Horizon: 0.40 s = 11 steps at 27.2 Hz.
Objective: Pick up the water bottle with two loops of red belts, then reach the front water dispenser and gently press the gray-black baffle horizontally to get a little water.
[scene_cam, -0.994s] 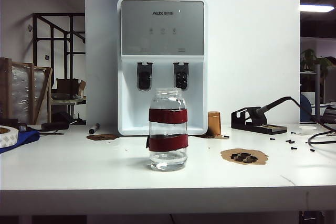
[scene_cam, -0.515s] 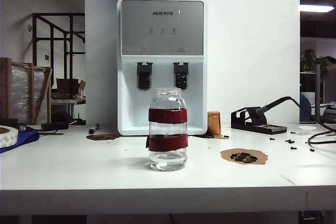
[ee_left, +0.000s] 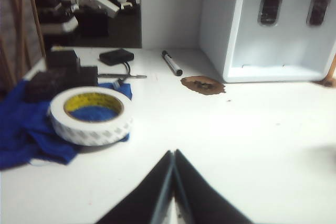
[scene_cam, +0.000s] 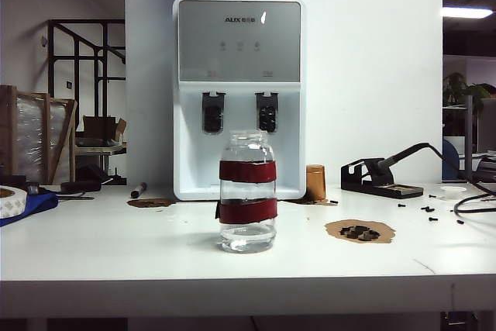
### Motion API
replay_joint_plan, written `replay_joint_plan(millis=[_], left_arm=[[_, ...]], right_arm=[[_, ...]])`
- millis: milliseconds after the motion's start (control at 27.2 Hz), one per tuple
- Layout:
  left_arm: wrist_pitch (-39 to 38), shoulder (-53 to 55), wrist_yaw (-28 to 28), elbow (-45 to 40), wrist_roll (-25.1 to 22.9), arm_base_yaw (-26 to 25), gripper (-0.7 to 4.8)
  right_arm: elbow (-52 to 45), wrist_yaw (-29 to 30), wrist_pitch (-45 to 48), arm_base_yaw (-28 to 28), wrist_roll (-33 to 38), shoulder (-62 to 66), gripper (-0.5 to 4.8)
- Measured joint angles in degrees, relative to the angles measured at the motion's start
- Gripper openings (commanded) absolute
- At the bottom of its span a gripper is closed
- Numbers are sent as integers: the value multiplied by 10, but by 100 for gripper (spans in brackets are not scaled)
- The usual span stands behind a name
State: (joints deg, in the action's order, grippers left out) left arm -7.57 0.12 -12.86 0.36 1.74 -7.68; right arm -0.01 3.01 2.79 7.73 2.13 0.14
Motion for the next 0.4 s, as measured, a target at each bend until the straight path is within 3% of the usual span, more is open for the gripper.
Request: replay_joint_plan(millis=[405], left_arm=[[0,0,0,0,-18,0,-4]], right_arm=[[0,0,0,0,19,0,-2]])
